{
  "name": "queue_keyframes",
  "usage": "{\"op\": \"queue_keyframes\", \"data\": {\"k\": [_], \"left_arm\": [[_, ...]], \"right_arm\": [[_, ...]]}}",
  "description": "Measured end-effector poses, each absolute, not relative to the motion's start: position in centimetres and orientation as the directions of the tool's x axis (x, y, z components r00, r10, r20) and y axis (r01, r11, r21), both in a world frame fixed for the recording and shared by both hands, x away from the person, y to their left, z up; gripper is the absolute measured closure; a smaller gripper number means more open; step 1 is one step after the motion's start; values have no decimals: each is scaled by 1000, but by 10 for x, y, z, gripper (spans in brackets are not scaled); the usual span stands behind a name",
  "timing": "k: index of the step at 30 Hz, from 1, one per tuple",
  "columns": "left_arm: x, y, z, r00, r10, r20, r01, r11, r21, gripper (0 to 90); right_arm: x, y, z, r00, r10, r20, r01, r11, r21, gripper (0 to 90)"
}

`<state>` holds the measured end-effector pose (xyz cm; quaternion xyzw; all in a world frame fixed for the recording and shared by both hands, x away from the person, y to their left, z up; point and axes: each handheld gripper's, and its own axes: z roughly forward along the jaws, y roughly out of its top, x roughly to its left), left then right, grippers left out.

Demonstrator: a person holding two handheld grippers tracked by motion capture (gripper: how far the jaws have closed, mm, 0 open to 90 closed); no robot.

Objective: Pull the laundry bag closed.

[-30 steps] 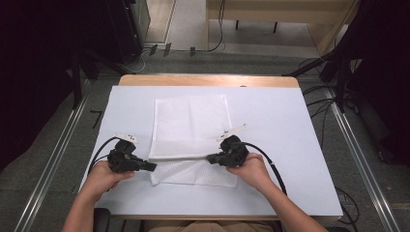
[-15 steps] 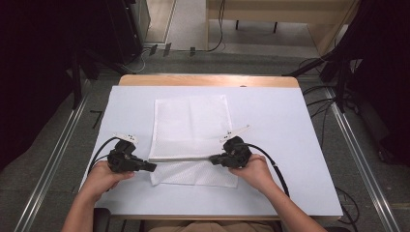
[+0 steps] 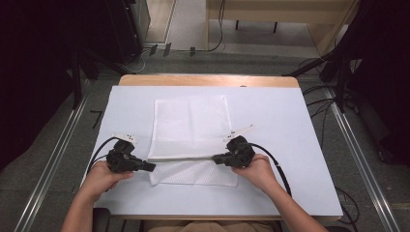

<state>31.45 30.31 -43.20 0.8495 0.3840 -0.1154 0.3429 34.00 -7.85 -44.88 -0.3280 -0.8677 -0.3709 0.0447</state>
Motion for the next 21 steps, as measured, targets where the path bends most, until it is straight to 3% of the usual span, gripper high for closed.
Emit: {"op": "queue_keyframes", "data": {"k": [21], "left_arm": [[314,307,-431,672,581,-460,737,-457,499,882]], "right_arm": [[338,-101,-447,-759,564,324,623,488,611,883]]}}
